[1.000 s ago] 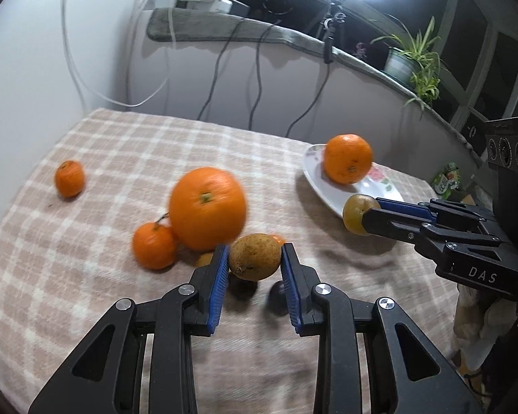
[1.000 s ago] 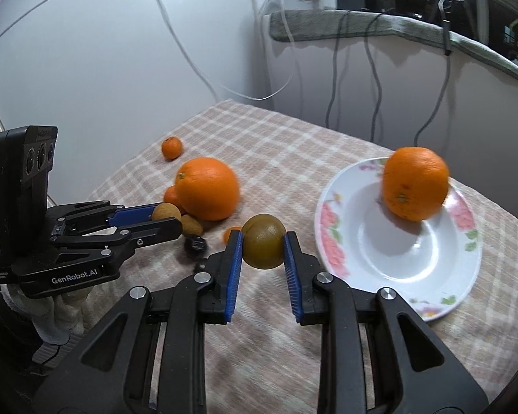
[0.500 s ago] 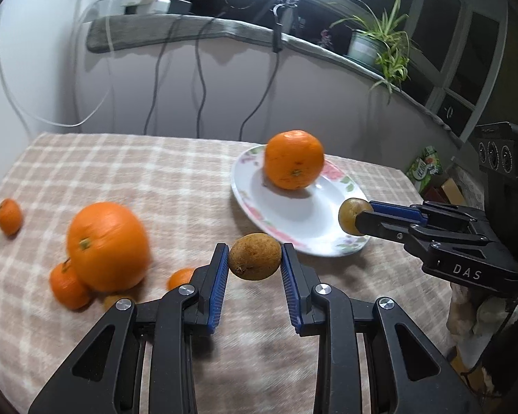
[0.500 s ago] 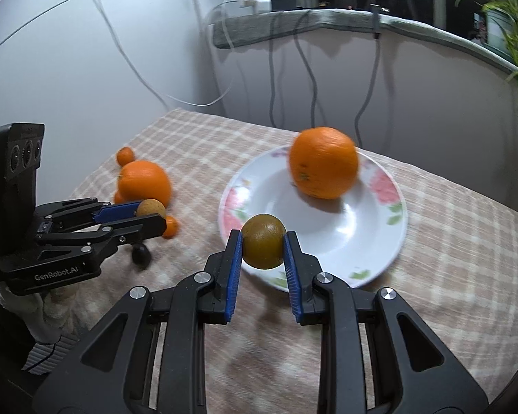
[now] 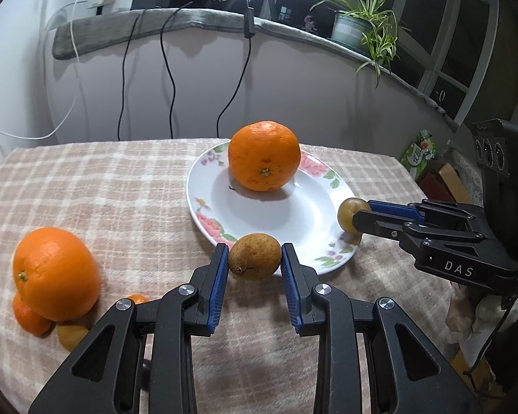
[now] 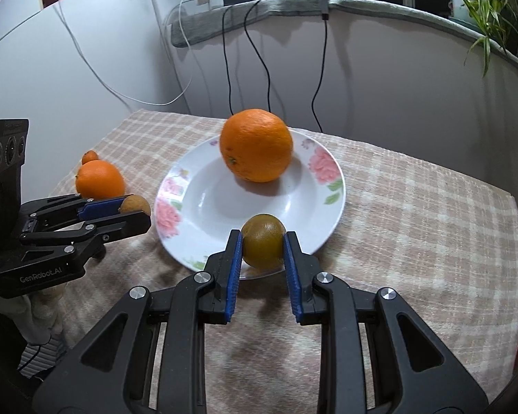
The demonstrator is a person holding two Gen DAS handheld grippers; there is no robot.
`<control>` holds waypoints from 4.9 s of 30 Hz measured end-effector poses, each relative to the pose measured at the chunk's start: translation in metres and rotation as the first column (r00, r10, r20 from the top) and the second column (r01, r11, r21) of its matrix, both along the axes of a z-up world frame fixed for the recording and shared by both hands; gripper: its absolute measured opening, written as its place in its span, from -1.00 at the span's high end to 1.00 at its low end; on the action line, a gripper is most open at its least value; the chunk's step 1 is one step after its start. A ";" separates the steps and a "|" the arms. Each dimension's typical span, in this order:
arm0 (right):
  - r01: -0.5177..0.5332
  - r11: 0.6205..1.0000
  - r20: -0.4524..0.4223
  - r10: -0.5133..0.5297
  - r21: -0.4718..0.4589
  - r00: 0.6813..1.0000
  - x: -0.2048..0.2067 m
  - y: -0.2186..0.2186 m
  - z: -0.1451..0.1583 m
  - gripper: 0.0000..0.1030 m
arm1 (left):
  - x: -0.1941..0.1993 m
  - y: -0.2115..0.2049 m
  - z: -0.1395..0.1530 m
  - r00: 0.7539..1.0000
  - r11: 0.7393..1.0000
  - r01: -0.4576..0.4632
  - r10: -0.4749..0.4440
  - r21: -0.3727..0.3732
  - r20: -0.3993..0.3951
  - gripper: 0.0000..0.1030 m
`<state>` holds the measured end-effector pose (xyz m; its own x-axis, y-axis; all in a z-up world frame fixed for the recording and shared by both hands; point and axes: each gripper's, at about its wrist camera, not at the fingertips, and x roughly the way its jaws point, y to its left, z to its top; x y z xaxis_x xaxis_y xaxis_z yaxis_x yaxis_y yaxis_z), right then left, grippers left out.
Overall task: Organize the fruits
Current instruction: 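Carry both held kiwis over the white plate beside the large orange, then lower both kiwis onto the plate and open both grippers, then move both open grippers back toward the remaining fruit, then grasp a stemmed tangerine with the left gripper while the right gripper grasps a small mandarin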
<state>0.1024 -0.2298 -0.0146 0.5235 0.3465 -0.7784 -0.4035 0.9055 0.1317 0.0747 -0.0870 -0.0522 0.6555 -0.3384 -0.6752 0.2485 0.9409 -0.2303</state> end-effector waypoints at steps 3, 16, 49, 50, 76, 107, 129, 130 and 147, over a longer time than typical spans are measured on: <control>0.000 1.000 -0.002 0.000 -0.002 1.000 0.001 -0.001 -0.002 0.52 | 0.002 -0.003 -0.001 1.000 1.000 0.001 -0.001 0.003 -0.003 0.44; 0.002 1.000 -0.003 -0.002 -0.001 1.000 0.004 -0.001 -0.005 0.51 | 0.008 -0.009 -0.005 1.000 1.000 0.006 -0.006 0.016 -0.015 0.44; 0.042 0.999 0.022 -0.043 0.014 0.999 0.002 -0.001 0.010 -0.74 | -0.003 -0.004 0.005 1.000 0.999 -0.017 0.017 0.034 0.013 -0.47; 0.040 0.999 0.023 -0.040 0.015 0.999 0.001 0.001 0.011 -0.74 | -0.005 -0.003 0.006 1.000 0.999 -0.019 0.019 0.034 0.017 -0.47; -0.203 0.977 0.022 0.202 0.060 0.979 -0.030 0.084 0.021 -0.74 | -0.072 0.086 0.000 0.986 0.984 -0.165 0.165 0.060 0.010 -0.46; -0.299 0.949 -0.140 0.311 0.097 0.940 -0.014 0.172 -0.030 0.07 | -0.045 0.162 -0.028 0.960 0.962 -0.272 0.273 0.019 -0.069 0.18; -0.293 0.951 -0.195 0.307 0.094 0.932 -0.004 0.183 -0.052 0.24 | -0.026 0.165 -0.036 0.964 0.970 -0.243 0.241 -0.007 -0.108 0.29; -0.296 0.951 -0.193 0.308 0.092 0.931 -0.004 0.184 -0.052 0.26 | -0.026 0.165 -0.036 0.965 0.970 -0.243 0.241 -0.008 -0.108 0.29; -0.294 0.951 -0.156 0.306 0.092 0.939 -0.009 0.181 -0.041 0.43 | -0.039 0.170 -0.029 0.959 0.961 -0.276 0.274 -0.019 -0.076 0.32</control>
